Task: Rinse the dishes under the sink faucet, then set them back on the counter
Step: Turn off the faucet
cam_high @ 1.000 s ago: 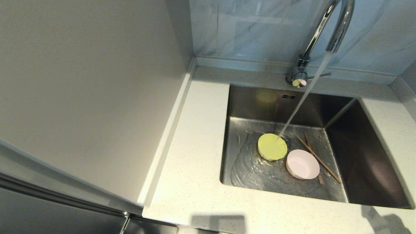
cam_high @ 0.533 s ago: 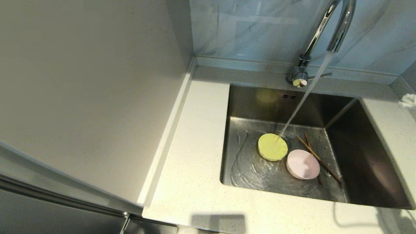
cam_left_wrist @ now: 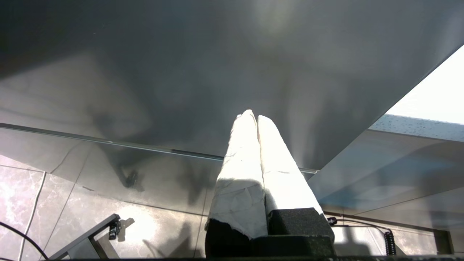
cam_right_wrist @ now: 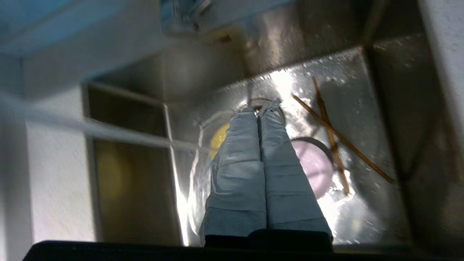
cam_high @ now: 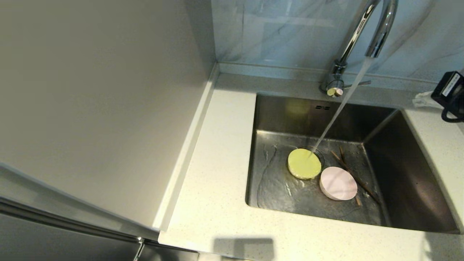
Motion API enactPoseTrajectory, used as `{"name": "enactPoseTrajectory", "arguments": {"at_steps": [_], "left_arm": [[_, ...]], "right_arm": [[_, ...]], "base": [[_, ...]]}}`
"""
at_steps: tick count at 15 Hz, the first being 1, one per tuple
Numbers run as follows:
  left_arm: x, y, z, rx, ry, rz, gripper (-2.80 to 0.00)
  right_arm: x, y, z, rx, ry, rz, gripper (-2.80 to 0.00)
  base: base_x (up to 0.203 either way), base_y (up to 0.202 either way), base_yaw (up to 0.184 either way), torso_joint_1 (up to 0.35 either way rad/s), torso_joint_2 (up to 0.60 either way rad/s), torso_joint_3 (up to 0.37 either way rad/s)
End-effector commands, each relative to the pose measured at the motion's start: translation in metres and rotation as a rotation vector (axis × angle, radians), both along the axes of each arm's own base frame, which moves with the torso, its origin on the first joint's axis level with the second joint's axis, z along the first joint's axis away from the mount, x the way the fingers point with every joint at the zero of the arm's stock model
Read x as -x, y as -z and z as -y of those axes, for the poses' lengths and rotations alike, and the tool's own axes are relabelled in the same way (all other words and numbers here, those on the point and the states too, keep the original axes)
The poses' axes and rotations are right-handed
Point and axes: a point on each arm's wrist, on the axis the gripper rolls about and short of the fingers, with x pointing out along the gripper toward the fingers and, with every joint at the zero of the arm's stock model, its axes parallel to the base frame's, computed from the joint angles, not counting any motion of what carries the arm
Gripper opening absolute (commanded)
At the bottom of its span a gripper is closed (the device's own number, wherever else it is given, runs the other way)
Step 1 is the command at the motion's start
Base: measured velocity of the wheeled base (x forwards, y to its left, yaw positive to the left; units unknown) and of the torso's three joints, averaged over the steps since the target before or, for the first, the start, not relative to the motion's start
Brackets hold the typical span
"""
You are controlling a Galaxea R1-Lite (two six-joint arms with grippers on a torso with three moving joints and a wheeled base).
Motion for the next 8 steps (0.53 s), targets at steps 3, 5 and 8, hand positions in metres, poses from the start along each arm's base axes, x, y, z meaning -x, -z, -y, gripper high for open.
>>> {"name": "enactPoseTrajectory", "arguments": {"at_steps": [3,5,8], "left_arm": [[0.000,0.000,0.000,0.001,0.000,0.003,-2.80],[0.000,0.000,0.000,0.001,0.000,0.003,-2.80],[0.000,0.000,0.000,0.001,0.000,0.003,-2.80]], "right_arm": [[-0.048,0.005,0.007,-0.120,0.002,-0.022,-2.80],[-0.060,0.010,0.008,-0.142,-0.021,-0.036,-2.80],[-0.072,0.016,0.009,-0.147,-0.022,-0.048,-2.80]], "base": [[0.000,0.000,0.000,0.000,0.00,0.000],[0.000,0.000,0.000,0.000,0.00,0.000],[0.000,0.000,0.000,0.000,0.00,0.000]]}}
